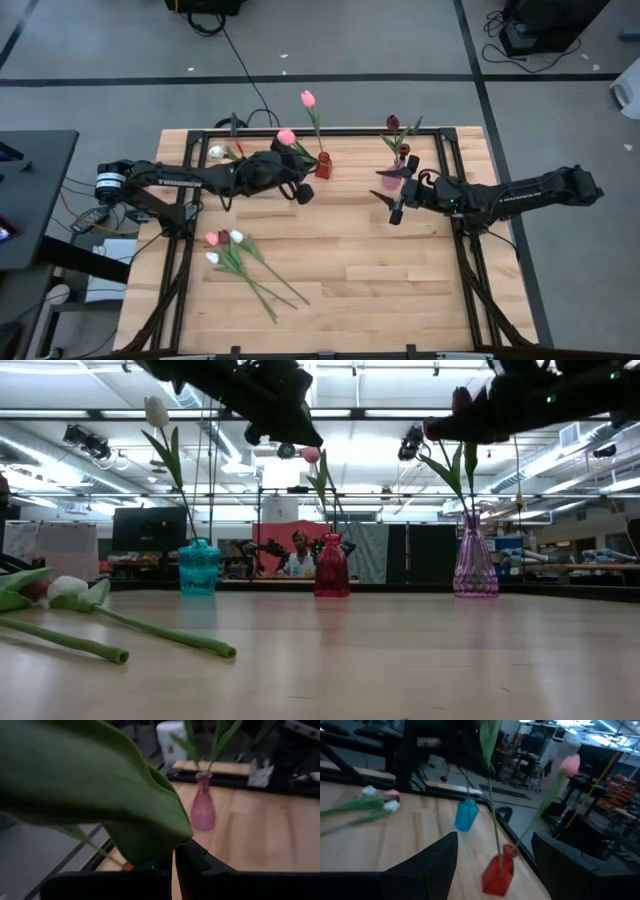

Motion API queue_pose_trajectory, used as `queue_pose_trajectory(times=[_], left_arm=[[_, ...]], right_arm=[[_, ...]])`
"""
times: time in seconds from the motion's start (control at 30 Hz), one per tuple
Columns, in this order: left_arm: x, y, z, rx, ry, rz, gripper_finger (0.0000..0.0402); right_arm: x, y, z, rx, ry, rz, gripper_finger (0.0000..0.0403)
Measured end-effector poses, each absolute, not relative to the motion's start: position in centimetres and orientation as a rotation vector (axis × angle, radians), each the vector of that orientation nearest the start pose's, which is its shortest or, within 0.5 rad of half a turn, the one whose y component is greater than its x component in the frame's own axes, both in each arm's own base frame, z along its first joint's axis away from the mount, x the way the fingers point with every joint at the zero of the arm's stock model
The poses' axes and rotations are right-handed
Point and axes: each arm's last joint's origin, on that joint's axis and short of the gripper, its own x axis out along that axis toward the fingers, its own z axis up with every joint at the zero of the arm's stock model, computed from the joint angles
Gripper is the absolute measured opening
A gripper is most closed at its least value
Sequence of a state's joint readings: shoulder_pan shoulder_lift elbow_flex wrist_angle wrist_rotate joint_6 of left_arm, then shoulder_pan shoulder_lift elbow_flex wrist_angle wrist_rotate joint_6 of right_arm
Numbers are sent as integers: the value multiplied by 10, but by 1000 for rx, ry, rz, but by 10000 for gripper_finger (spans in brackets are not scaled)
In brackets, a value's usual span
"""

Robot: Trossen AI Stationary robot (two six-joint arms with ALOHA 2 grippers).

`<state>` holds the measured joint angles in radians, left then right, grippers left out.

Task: Sort flowers into vase by color
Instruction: Put the right pink flower into the red vase

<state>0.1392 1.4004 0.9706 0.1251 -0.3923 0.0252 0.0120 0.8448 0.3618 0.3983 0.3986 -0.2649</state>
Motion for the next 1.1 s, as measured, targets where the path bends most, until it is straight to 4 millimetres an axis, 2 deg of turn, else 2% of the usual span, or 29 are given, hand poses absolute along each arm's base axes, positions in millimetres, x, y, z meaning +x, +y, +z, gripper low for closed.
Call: queue_pose_trajectory(times=[0.23,0.67,0.83,1.1], left_arm=[[311,57,309,97,335,550,11],[308,61,311,136,390,627,11],[315,72,294,112,445,644,11],[329,106,269,46,459,596,12]], right_arm=[[181,-20,225,-277,156,-427,265],[181,-26,225,-252,143,-380,265],[182,-26,227,-240,114,-339,265],[182,-24,227,-237,107,-295,265]])
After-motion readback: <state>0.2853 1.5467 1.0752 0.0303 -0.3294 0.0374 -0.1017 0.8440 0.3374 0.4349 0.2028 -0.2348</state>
